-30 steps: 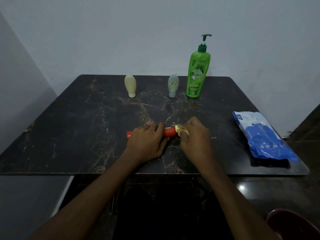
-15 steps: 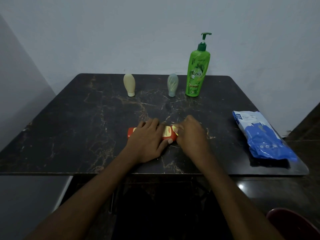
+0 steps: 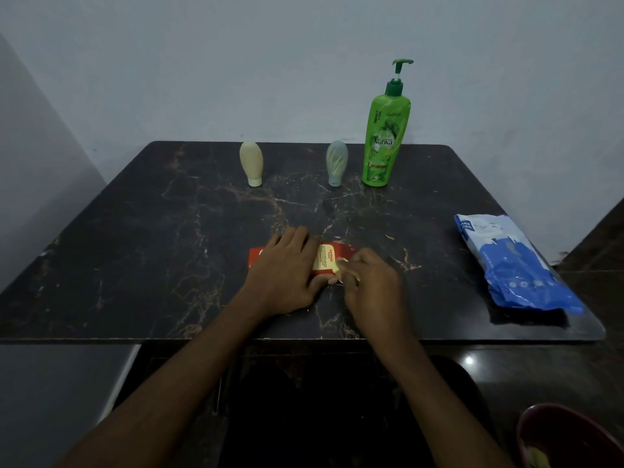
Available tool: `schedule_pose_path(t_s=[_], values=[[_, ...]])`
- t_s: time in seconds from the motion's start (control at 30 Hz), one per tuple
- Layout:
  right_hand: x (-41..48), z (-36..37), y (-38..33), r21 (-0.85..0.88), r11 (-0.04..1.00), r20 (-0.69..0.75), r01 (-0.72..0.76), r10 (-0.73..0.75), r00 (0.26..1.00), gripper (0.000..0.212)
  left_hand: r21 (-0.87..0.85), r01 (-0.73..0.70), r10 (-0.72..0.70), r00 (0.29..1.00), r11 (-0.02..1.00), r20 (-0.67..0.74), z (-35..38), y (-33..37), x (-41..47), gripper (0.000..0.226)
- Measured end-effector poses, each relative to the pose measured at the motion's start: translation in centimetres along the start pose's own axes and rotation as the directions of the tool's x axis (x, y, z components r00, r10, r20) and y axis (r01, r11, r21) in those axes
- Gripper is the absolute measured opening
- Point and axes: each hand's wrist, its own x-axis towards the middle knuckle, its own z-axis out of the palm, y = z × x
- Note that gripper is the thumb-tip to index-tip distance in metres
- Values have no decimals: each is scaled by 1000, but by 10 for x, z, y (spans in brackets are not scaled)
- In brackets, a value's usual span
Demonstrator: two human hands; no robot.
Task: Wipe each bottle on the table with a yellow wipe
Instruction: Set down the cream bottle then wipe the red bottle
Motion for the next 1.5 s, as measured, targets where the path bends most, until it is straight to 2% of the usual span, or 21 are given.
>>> schedule_pose_path(t_s=[0.17, 0.27, 0.4, 0.5, 0.63, 0.7, 0.87, 0.97, 1.07, 1.13, 1.23, 1.37, 1.5], values=[[41, -4, -3, -101, 989, 3, -106, 107, 994, 14, -16, 8, -9, 999, 1000, -43, -2, 2, -1, 80], [49, -10, -8, -128, 986, 51, -108, 115, 992, 19, -18, 23, -25, 995, 1000, -96, -4, 3, -2, 78], [8, -3, 1, -72, 997, -70, 16, -21, 997, 11, -15, 42, -44, 987, 999, -153, -5, 4, -2, 75], [-14, 4, 7, 70, 997, -159, 26, -15, 987, 10, 1, 45, -44, 975, 999, -216, -7, 5, -3, 70], [5, -6, -5, 95, 995, -197, 29, -10, 980, 15, 14, 23, -18, 965, 1000, -263, -11, 8, -4, 61], [20, -14, -15, 69, 998, -146, -4, 14, 989, 17, 30, 8, 1, 963, 1000, -271, -11, 9, -6, 58], [32, -18, -24, -201, 978, -59, -47, 36, 998, 14, 46, -17, 30, 954, 999, -297, -12, 9, -8, 53], [35, -26, -15, -138, 979, -39, -150, 146, 989, 21, 61, -23, 39, 959, 998, -279, -12, 9, -7, 54], [30, -28, -19, -202, 979, 42, -24, 34, 999, 26, 59, -34, 49, 959, 998, -280, -12, 8, -8, 54], [30, -27, -16, -132, 990, 34, -42, 47, 998, 24, 57, -37, 52, 960, 998, -276, -12, 9, -7, 54], [35, -35, -4, 119, 981, -26, -150, 155, 988, 15, 47, -11, 25, 954, 999, -300, -12, 11, -7, 52], [34, -43, 9, 460, 868, -56, -187, 239, 969, 14, -18, 23, -28, 919, 1000, -394, -15, 11, -10, 43], [26, -45, 10, 641, 744, -11, -189, 255, 967, 17, -142, 66, -121, 897, 988, -425, -13, 11, -10, 37]])
